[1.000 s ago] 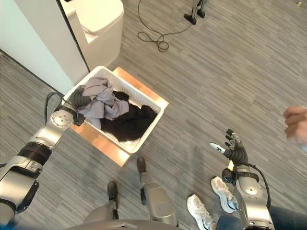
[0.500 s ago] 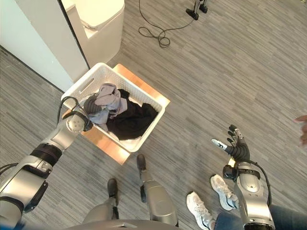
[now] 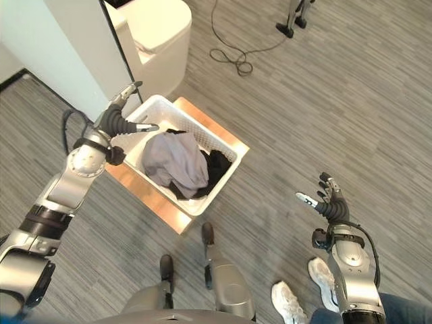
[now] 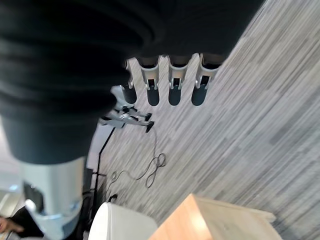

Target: Pick up bed clothes into laundry basket.

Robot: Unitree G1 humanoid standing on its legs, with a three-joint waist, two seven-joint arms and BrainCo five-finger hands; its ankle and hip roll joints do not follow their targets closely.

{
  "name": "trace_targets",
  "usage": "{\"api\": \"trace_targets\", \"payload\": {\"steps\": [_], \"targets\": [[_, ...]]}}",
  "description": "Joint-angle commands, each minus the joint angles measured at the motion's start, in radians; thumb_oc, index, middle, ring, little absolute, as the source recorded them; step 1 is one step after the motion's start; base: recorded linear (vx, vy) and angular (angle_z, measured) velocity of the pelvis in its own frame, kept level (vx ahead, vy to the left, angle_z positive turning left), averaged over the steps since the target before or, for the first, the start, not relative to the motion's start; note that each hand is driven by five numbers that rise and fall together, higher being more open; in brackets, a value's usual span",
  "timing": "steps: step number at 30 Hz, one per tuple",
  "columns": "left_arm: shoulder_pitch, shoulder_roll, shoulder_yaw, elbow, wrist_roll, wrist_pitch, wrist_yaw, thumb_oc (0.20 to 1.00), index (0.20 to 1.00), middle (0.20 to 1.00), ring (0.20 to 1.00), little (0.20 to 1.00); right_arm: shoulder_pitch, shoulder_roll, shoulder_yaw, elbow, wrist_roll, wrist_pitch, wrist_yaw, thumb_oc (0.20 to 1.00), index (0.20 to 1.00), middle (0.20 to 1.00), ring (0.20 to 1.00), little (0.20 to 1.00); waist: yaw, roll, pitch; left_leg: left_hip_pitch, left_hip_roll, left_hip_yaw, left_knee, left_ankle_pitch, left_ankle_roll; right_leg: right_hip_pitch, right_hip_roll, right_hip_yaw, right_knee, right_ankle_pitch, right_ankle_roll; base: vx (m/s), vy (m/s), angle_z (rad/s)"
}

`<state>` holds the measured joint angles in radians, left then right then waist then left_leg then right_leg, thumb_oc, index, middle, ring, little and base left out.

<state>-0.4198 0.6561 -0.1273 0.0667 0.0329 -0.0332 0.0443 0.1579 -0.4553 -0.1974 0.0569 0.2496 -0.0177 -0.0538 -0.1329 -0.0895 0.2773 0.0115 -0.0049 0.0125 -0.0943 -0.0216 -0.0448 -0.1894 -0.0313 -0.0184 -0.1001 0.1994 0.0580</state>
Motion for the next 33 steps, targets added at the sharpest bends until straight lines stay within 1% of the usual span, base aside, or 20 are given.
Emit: {"api": "trace_targets", "payload": {"steps": [1, 2, 3, 4, 5, 8, 11, 15, 16, 20, 23, 25, 26, 27, 28, 29, 30, 31, 32, 33], "targets": [[0.16, 0.033, 0.122, -0.052, -0.236, -0.116, 0.011, 1.0, 1.0, 1.0, 1.0, 1.0, -0.02, -0.009, -0.082, -0.038, -0.01, -0.046, 0.001, 1.0, 1.0, 1.0, 1.0, 1.0, 0.06, 0.027, -0.112, -0.053, 0.025, 0.024, 0.007, 0.017, -0.001, 0.099, -0.028, -0.043, 0.013, -0.14, 0.07, 0.06, 0.0, 0.11], [0.172, 0.033, 0.13, -0.06, -0.24, -0.115, 0.008, 1.0, 1.0, 1.0, 1.0, 1.0, -0.019, -0.011, -0.077, -0.038, -0.01, -0.046, 0.001, 1.0, 1.0, 1.0, 1.0, 1.0, 0.055, 0.027, -0.114, -0.051, 0.025, 0.024, 0.007, 0.016, -0.001, 0.101, -0.027, -0.043, 0.013, -0.141, 0.07, 0.06, -0.003, 0.01], [0.239, 0.006, 0.183, -0.077, -0.287, -0.132, 0.018, 1.0, 1.0, 1.0, 1.0, 1.0, -0.026, -0.004, -0.069, -0.036, -0.006, -0.051, 0.002, 1.0, 1.0, 1.0, 1.0, 1.0, 0.067, 0.029, -0.121, -0.043, 0.024, 0.019, 0.007, 0.014, 0.0, 0.112, -0.029, -0.047, 0.013, -0.145, 0.067, 0.05, 0.003, 0.05], [0.356, -0.057, 0.267, -0.119, -0.343, -0.155, 0.014, 1.0, 1.0, 1.0, 1.0, 1.0, -0.031, 0.02, -0.07, -0.038, 0.001, -0.064, 0.01, 1.0, 1.0, 1.0, 1.0, 1.0, 0.091, 0.03, -0.132, -0.031, 0.019, 0.007, 0.007, 0.011, 0.003, 0.129, -0.033, -0.055, 0.013, -0.152, 0.063, 0.05, 0.004, 0.09], [0.37, -0.06, 0.276, -0.13, -0.344, -0.152, 0.011, 1.0, 1.0, 1.0, 1.0, 1.0, -0.029, 0.017, -0.064, -0.039, 0.001, -0.065, 0.011, 1.0, 1.0, 1.0, 1.0, 1.0, 0.086, 0.031, -0.134, -0.028, 0.019, 0.007, 0.007, 0.01, 0.003, 0.132, -0.033, -0.055, 0.013, -0.153, 0.063, 0.04, 0.004, 0.22], [0.533, -0.23, 0.363, -0.149, -0.456, -0.184, 0.023, 1.0, 1.0, 1.0, 1.0, 1.0, -0.032, 0.07, -0.038, -0.035, 0.04, -0.093, 0.016, 1.0, 1.0, 1.0, 1.0, 1.0, 0.118, 0.036, -0.147, -0.005, 0.009, -0.02, 0.007, 0.006, 0.011, 0.17, -0.042, -0.074, 0.013, -0.164, 0.056, 0.03, 0.011, 0.27], [0.699, -0.405, 0.397, -0.111, -0.569, -0.174, -0.012, 1.0, 1.0, 1.0, 1.0, 1.0, 0.021, 0.125, -0.033, -0.041, 0.068, -0.103, 0.044, 1.0, 1.0, 1.0, 1.0, 1.0, 0.158, 0.042, -0.155, 0.009, 0.001, -0.051, 0.007, 0.006, 0.021, 0.199, -0.048, -0.105, 0.013, -0.177, 0.049, 0.01, 0.006, 0.33], [0.772, -0.455, 0.401, -0.073, -0.621, -0.146, -0.024, 1.0, 1.0, 1.0, 1.0, 1.0, 0.043, 0.138, -0.02, -0.056, 0.056, -0.088, 0.056, 1.0, 1.0, 1.0, 1.0, 1.0, 0.181, 0.045, -0.167, 0.009, -0.006, -0.074, 0.008, 0.01, 0.026, 0.21, -0.056, -0.125, 0.013, -0.182, 0.052, 0.01, 0.009, 0.32], [0.774, -0.457, 0.397, -0.065, -0.628, -0.136, -0.023, 1.0, 1.0, 1.0, 1.0, 1.0, 0.041, 0.137, -0.011, -0.062, 0.053, -0.083, 0.056, 1.0, 1.0, 1.0, 1.0, 1.0, 0.186, 0.046, -0.169, 0.007, -0.008, -0.082, 0.009, 0.012, 0.028, 0.212, -0.058, -0.133, 0.013, -0.182, 0.053, 0.0, 0.016, 0.28], [0.774, -0.424, 0.405, -0.116, -0.531, -0.14, 0.002, 1.0, 1.0, 1.0, 1.0, 1.0, 0.039, 0.151, -0.006, -0.077, 0.066, -0.085, 0.051, 1.0, 1.0, 1.0, 1.0, 1.0, 0.213, 0.049, -0.173, 0.005, -0.019, -0.12, 0.014, 0.015, 0.031, 0.229, -0.07, -0.167, 0.024, -0.192, 0.054, 0.01, 0.019, 0.25], [0.75, -0.436, 0.395, -0.123, -0.559, -0.147, 0.016, 1.0, 1.0, 1.0, 1.0, 1.0, 0.032, 0.166, 0.001, -0.086, 0.093, -0.098, 0.042, 1.0, 1.0, 1.0, 1.0, 1.0, 0.24, 0.058, -0.172, 0.0, -0.025, -0.169, 0.033, 0.011, 0.037, 0.225, -0.093, -0.205, 0.106, -0.229, 0.052, 0.0, 0.018, 0.45], [0.732, -0.428, 0.382, -0.111, -0.558, -0.147, 0.025, 1.0, 1.0, 1.0, 1.0, 1.0, 0.029, 0.174, 0.0, -0.091, 0.111, -0.111, 0.043, 1.0, 1.0, 1.0, 1.0, 1.0, 0.253, 0.068, -0.148, -0.027, -0.042, -0.225, 0.106, -0.006, 0.041, 0.201, -0.125, -0.222, 0.233, -0.272, 0.042, -0.04, 0.004, 0.51], [0.718, -0.419, 0.367, -0.1, -0.553, -0.146, 0.029, 1.0, 1.0, 1.0, 1.0, 1.0, 0.044, 0.173, -0.002, -0.099, 0.104, -0.114, 0.04, 1.0, 1.0, 1.0, 1.0, 1.0, 0.262, 0.077, -0.13, -0.033, -0.056, -0.286, 0.127, -0.005, 0.038, 0.19, -0.141, -0.221, 0.308, -0.285, 0.034, -0.05, -0.027, 0.69], [0.712, -0.413, 0.357, -0.096, -0.552, -0.146, 0.03, 1.0, 1.0, 1.0, 1.0, 1.0, 0.063, 0.177, -0.007, -0.109, 0.096, -0.112, 0.038, 1.0, 1.0, 1.0, 1.0, 1.0, 0.243, 0.079, -0.123, -0.041, -0.075, -0.357, 0.13, 0.01, 0.036, 0.17, -0.159, -0.216, 0.383, -0.275, 0.037, -0.05, -0.189, 1.11], [0.703, -0.402, 0.337, -0.074, -0.549, -0.147, 0.035, 1.0, 1.0, 1.0, 1.0, 1.0, 0.093, 0.185, -0.027, -0.113, 0.087, -0.114, 0.039, 1.0, 1.0, 1.0, 1.0, 1.0, 0.183, 0.076, -0.115, -0.042, -0.091, -0.462, 0.137, 0.024, 0.023, 0.141, -0.074, -0.003, 0.418, -0.301, 0.04, -0.02, -0.221, 1.87], [0.704, -0.408, 0.332, -0.068, -0.552, -0.15, 0.029, 1.0, 1.0, 1.0, 1.0, 1.0, 0.109, 0.186, -0.035, -0.111, 0.095, -0.112, 0.054, 1.0, 1.0, 1.0, 1.0, 1.0, 0.158, 0.078, -0.123, -0.056, -0.097, -0.5, 0.142, 0.037, 0.009, 0.151, -0.015, 0.141, 0.362, -0.345, 0.032, -0.01, -0.201, 2.31], [0.704, -0.408, 0.331, -0.069, -0.553, -0.15, 0.029, 1.0, 1.0, 1.0, 1.0, 1.0, 0.11, 0.186, -0.035, -0.111, 0.096, -0.112, 0.055, 1.0, 1.0, 1.0, 1.0, 1.0, 0.159, 0.08, -0.124, -0.059, -0.095, -0.499, 0.141, 0.04, 0.008, 0.15, -0.013, 0.142, 0.356, -0.339, 0.032, 0.02, -0.104, 2.59], [0.704, -0.409, 0.333, -0.07, -0.547, -0.156, 0.027, 1.0, 1.0, 1.0, 1.0, 1.0, 0.118, 0.184, -0.041, -0.101, 0.105, -0.118, 0.064, 1.0, 1.0, 1.0, 1.0, 1.0, 0.144, 0.079, -0.126, -0.076, -0.114, -0.547, 0.158, 0.049, 0.004, 0.159, 0.044, 0.313, 0.319, -0.362, 0.023, -0.03, -0.121, 3.18], [0.702, -0.401, 0.344, -0.081, -0.539, -0.173, 0.042, 1.0, 1.0, 1.0, 1.0, 1.0, 0.128, 0.169, -0.066, -0.1, 0.095, -0.137, 0.048, 1.0, 1.0, 1.0, 1.0, 1.0, 0.155, 0.075, -0.12, -0.09, -0.109, -0.536, 0.161, 0.047, -0.009, 0.161, 0.048, 0.323, 0.285, -0.357, 0.004, -0.07, -0.249, 2.7], [0.713, -0.406, 0.348, -0.093, -0.518, -0.166, 0.032, 1.0, 1.0, 1.0, 1.0, 1.0, 0.146, 0.176, -0.062, -0.102, 0.122, -0.122, 0.073, 1.0, 1.0, 1.0, 1.0, 1.0, 0.181, 0.072, -0.115, -0.11, -0.107, -0.552, 0.172, 0.053, -0.021, 0.186, 0.042, 0.299, 0.248, -0.364, -0.007, -0.1, -0.187, 2.49]]}}
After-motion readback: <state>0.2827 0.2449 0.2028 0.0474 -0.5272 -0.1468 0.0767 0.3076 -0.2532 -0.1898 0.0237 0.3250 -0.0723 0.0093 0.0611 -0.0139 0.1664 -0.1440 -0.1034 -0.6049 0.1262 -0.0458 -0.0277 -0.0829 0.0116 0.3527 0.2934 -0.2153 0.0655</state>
